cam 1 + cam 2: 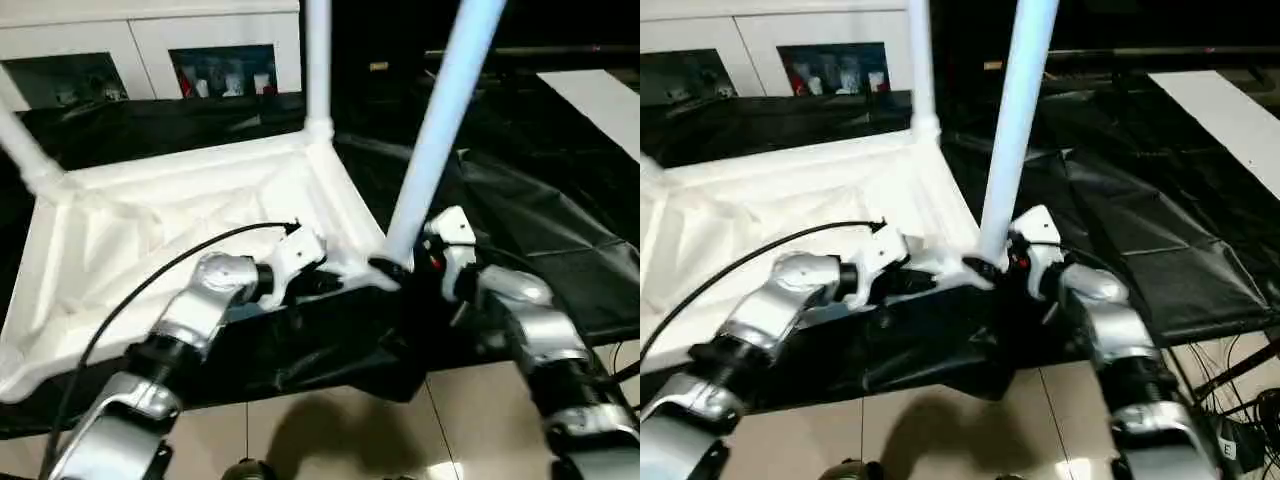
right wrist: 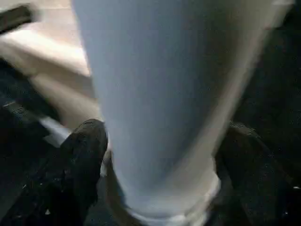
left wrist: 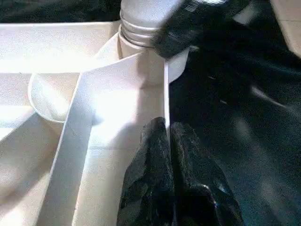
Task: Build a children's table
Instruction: Rotate leg to tighten
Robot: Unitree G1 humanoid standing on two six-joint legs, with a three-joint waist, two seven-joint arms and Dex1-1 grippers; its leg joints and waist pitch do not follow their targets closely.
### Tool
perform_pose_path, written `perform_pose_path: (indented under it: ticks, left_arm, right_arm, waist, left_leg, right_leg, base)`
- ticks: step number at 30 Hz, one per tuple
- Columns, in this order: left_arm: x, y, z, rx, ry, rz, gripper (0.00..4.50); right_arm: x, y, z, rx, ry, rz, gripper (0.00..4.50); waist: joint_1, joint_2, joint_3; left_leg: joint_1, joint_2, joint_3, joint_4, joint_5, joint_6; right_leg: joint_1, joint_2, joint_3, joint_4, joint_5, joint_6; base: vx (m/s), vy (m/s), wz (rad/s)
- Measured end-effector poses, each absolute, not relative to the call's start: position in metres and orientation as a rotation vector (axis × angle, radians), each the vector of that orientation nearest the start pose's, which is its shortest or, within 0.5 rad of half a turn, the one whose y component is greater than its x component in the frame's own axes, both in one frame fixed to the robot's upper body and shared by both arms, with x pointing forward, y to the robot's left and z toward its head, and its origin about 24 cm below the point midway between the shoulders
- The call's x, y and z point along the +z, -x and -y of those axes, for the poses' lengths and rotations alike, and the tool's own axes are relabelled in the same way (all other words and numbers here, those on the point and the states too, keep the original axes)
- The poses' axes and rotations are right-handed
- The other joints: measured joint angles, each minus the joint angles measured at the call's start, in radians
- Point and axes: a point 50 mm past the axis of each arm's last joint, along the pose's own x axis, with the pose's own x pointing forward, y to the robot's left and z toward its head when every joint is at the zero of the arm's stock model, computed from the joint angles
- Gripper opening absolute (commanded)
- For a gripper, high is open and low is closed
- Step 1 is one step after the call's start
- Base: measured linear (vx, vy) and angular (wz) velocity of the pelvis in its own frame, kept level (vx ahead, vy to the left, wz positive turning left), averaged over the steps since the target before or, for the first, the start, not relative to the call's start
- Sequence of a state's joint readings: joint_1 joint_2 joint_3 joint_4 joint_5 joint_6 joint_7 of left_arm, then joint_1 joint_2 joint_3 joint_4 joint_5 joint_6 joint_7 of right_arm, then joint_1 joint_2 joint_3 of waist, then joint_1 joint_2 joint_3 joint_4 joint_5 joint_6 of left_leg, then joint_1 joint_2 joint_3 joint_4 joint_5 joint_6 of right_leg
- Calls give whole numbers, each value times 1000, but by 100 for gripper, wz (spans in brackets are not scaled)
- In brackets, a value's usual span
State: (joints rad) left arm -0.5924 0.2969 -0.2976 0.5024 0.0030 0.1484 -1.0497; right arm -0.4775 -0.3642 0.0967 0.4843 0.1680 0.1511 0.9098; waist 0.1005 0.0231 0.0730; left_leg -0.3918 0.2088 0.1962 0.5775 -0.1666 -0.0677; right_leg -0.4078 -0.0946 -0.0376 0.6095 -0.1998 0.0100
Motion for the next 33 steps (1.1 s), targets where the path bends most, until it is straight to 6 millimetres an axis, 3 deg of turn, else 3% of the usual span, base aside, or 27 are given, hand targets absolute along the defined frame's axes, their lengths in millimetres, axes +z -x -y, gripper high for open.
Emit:
perform_pose_path:
  ticks: [5,12,15,18,26,33]
  left_arm:
    - [64,-317,-109,-1314,-393,-360,0]
    - [66,-316,-110,-1313,-393,-371,0]
    - [66,-316,-111,-1312,-396,-371,0]
    - [66,-315,-112,-1316,-395,-373,0]
    - [66,-314,-114,-1320,-394,-380,0]
    - [65,-314,-113,-1315,-389,-379,0]
  right_arm:
    - [61,-313,164,1045,157,-295,394]
    - [61,-313,164,1057,161,-296,394]
    - [61,-313,164,1058,160,-295,355]
    - [61,-313,164,1058,159,-296,349]
    - [61,-313,165,1057,159,-300,284]
    - [59,-313,163,1034,162,-291,269]
  waist:
    - [0,-3,2]
    - [-1,-5,3]
    - [-2,-8,4]
    - [-1,-8,4]
    - [-2,-8,4]
    - [-4,-8,4]
  left_leg:
    - [-1,0,0,1,0,1]
    - [-1,0,0,1,0,1]
    - [-1,0,0,1,2,4]
    - [-1,0,0,1,2,4]
    - [-1,0,0,3,2,4]
    - [-1,1,0,4,2,4]
  right_leg:
    - [0,-1,0,0,0,0]
    - [0,-1,0,0,0,0]
    - [-1,0,0,0,0,0]
    - [-1,0,0,1,0,0]
    - [-1,0,0,2,0,0]
    - [0,0,0,3,0,0]
  base:
    - [0,0,0]
    - [0,0,0]
    - [0,0,0]
    - [0,0,0]
    - [0,0,0]
    - [0,0,0]
